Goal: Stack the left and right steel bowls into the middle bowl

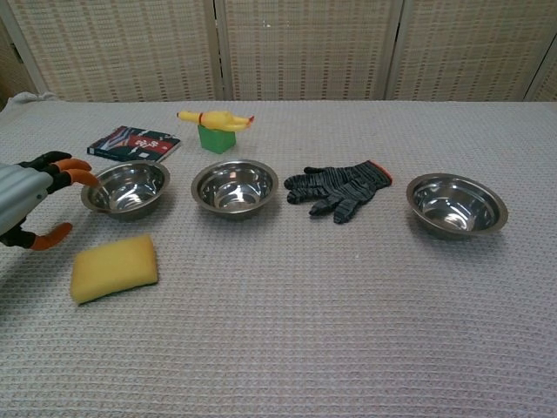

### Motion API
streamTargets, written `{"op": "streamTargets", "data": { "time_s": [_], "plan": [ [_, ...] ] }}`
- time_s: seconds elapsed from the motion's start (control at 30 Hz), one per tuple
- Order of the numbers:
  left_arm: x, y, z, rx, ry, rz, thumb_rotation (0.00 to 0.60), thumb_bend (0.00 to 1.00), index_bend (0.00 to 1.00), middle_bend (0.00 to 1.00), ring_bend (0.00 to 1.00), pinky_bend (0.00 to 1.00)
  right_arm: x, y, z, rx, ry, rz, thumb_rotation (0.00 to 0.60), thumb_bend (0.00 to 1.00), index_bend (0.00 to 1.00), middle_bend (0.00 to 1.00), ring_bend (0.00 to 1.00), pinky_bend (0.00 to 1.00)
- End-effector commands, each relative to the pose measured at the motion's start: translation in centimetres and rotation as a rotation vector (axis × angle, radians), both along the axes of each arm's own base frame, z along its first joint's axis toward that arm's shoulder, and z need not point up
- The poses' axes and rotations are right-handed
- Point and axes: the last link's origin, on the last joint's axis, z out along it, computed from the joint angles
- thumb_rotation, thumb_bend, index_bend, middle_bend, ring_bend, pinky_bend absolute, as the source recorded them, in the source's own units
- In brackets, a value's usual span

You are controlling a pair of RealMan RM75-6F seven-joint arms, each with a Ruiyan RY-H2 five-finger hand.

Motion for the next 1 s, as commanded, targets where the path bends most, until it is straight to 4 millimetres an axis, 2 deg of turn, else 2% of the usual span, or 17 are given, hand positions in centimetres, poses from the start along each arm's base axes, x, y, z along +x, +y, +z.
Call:
{"op": "streamTargets", "data": {
  "time_s": [0.03, 0.2, 0.33, 0.5, 0.67, 0.77, 0.9, 1.0],
  "plan": [
    [0.5, 1.5, -1.1, -0.013, -0.007, 0.002, 0.6, 0.42, 0.31, 0.09, 0.0, 0.23, -0.1, -0.2, 0.1, -0.007, 0.004, -0.009, 0.6, 0.22, 0.0, 0.0, 0.0, 0.0],
    [1.4, 2.0, -1.8, -0.008, -0.031, -0.049, 0.6, 0.42, 0.44, 0.12, 0.02, 0.23, -0.4, -0.5, 0.2, -0.012, 0.008, -0.028, 0.6, 0.22, 0.0, 0.0, 0.0, 0.0],
    [2.2, 2.5, -2.3, 0.012, -0.037, -0.089, 0.6, 0.43, 0.6, 0.19, 0.06, 0.24, -0.4, -0.6, 0.2, -0.009, 0.01, -0.034, 0.6, 0.22, 0.0, 0.0, 0.0, 0.0],
    [3.2, 3.1, -2.1, 0.063, -0.053, -0.148, 0.6, 0.48, 0.69, 0.22, 0.07, 0.24, -0.4, -0.5, 0.5, -0.016, 0.002, -0.037, 0.6, 0.22, 0.0, 0.0, 0.0, 0.0],
    [4.9, 3.2, -1.7, 0.098, -0.097, -0.22, 0.6, 0.48, 0.71, 0.23, 0.08, 0.24, -0.3, -0.4, 0.7, -0.015, -0.007, -0.034, 0.6, 0.22, 0.0, 0.0, 0.0, 0.0],
    [6.9, 3.4, -2.0, 0.104, -0.124, -0.279, 0.6, 0.48, 0.71, 0.23, 0.08, 0.24, -0.2, -0.5, 1.0, -0.019, -0.018, -0.031, 0.6, 0.22, 0.0, 0.0, 0.0, 0.0],
    [10.7, 3.7, -3.4, 0.069, -0.161, -0.335, 0.6, 0.48, 0.7, 0.23, 0.08, 0.24, -0.3, -0.6, 1.5, -0.034, -0.032, -0.033, 0.6, 0.22, 0.0, 0.0, 0.0, 0.0],
    [13.0, 3.9, -4.7, 0.047, -0.127, -0.343, 0.6, 0.48, 0.7, 0.23, 0.08, 0.24, -0.4, -0.7, 1.8, -0.038, -0.04, -0.04, 0.6, 0.22, 0.0, 0.0, 0.0, 0.0]
  ]
}}
